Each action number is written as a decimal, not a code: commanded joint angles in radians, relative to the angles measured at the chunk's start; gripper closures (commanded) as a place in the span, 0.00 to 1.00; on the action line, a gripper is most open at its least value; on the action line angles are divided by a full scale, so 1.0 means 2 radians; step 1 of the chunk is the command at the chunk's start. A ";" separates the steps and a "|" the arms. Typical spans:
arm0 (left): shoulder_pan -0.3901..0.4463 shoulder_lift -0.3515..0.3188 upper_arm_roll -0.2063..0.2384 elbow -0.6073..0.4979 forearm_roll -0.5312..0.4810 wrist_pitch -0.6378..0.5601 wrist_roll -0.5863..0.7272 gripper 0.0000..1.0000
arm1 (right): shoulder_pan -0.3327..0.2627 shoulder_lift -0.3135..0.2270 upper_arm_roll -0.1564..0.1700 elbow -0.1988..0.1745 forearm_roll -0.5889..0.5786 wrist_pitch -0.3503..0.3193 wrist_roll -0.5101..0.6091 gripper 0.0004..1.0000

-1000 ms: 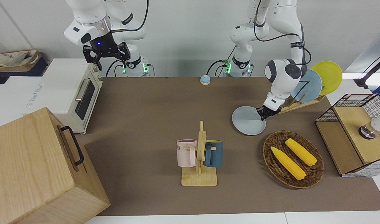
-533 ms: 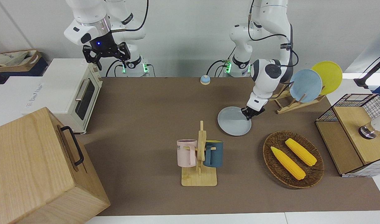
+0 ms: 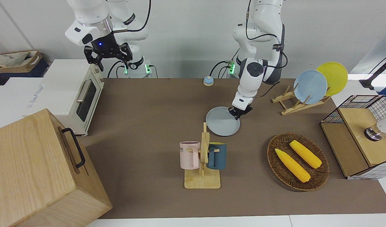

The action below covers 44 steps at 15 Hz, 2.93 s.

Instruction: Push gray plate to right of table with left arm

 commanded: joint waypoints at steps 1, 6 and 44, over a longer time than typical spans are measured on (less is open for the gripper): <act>-0.043 0.022 0.004 0.013 0.014 0.001 -0.058 1.00 | -0.010 -0.001 0.008 0.004 0.005 -0.008 0.000 0.02; -0.105 0.043 0.004 0.046 0.014 -0.003 -0.153 1.00 | -0.010 -0.001 0.008 0.004 0.005 -0.008 0.000 0.02; -0.163 0.123 0.013 0.422 0.091 -0.362 -0.123 0.01 | -0.010 -0.001 0.008 0.004 0.005 -0.008 0.000 0.02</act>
